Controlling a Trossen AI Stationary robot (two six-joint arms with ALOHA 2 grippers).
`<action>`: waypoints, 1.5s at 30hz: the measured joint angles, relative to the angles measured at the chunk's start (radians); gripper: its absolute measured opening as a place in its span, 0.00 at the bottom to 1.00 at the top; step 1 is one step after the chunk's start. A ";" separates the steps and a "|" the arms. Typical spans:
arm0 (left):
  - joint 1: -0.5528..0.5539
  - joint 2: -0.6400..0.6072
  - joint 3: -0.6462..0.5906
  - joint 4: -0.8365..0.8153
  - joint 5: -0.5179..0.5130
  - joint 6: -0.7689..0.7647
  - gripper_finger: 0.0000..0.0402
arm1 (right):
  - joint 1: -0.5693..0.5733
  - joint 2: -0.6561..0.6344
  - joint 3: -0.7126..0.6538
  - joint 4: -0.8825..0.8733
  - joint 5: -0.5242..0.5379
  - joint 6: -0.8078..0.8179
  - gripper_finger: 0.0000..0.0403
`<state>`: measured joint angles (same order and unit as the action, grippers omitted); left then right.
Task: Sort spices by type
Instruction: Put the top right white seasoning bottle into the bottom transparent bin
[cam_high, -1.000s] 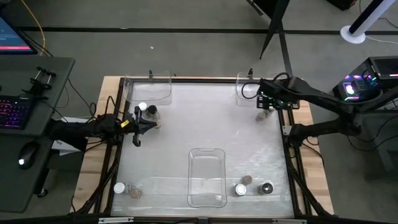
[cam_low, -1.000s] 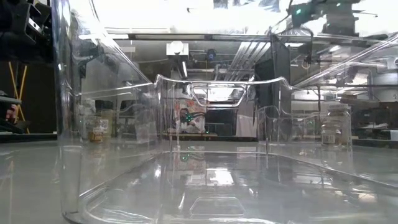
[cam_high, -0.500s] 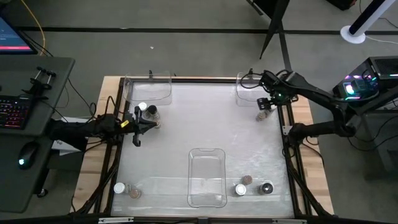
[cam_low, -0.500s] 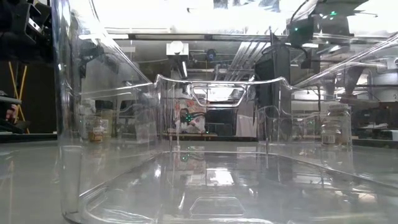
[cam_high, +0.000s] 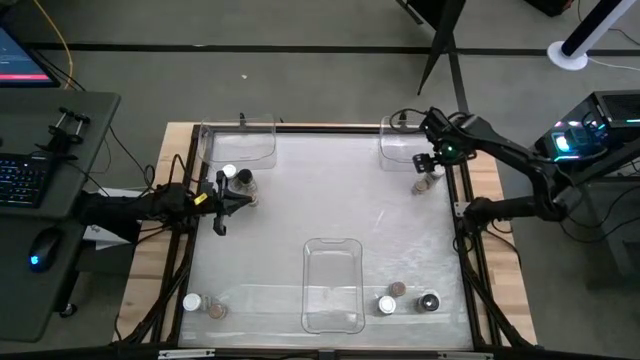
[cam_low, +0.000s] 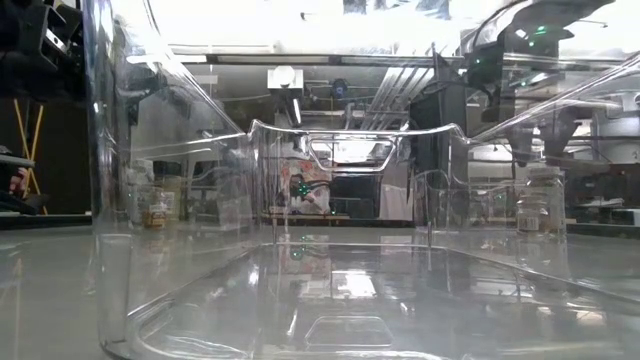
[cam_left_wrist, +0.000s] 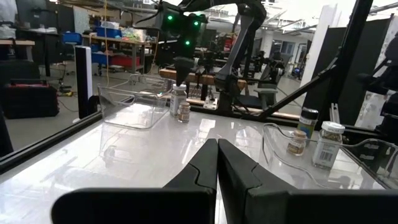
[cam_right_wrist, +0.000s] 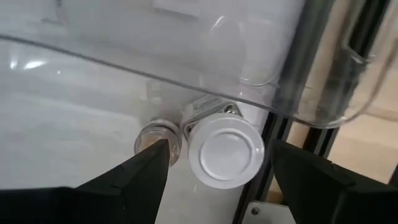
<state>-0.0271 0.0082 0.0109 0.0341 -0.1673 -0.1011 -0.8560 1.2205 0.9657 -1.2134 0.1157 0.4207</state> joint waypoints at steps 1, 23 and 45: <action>0.000 0.000 0.000 0.000 0.000 0.000 0.00 | -0.006 0.008 0.000 -0.001 -0.008 -0.018 0.68; 0.000 0.000 0.000 0.000 0.000 0.000 0.00 | 0.008 0.142 0.001 -0.031 -0.089 -0.171 0.68; 0.000 0.000 0.000 0.000 0.000 0.000 0.00 | 0.018 0.142 0.001 -0.020 -0.040 -0.133 0.68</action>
<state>-0.0269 0.0081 0.0109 0.0341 -0.1677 -0.1009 -0.8375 1.3621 0.9668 -1.2331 0.0753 0.2874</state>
